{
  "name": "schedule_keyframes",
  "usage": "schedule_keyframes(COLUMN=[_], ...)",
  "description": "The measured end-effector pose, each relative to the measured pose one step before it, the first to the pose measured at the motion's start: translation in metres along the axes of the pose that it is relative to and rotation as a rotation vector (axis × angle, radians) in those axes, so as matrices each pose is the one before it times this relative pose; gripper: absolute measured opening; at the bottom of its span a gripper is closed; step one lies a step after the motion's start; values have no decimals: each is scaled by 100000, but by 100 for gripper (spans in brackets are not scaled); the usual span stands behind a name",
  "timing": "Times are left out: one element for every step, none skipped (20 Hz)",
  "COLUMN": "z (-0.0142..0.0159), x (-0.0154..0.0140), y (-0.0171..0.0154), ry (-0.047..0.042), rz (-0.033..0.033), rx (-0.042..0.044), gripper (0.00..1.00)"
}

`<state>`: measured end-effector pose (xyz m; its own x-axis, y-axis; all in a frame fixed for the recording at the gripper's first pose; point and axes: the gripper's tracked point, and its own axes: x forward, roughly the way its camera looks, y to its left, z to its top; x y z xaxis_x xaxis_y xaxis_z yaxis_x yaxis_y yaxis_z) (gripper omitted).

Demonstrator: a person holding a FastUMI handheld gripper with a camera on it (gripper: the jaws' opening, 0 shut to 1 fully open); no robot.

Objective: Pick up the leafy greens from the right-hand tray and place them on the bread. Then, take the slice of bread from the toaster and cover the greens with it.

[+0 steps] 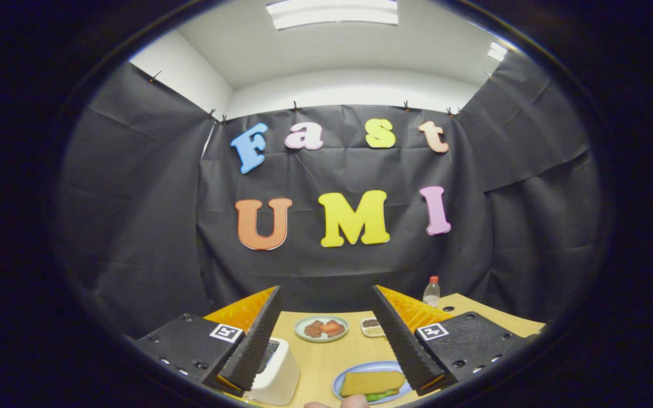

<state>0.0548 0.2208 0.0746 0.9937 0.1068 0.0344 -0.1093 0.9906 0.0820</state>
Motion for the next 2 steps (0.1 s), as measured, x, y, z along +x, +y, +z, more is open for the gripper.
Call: schedule_keyframes(z=[-370, -244], x=[84, 61], y=[139, -16], ry=[1246, 853], rz=[322, -69], rx=[0, -169], gripper=[96, 96])
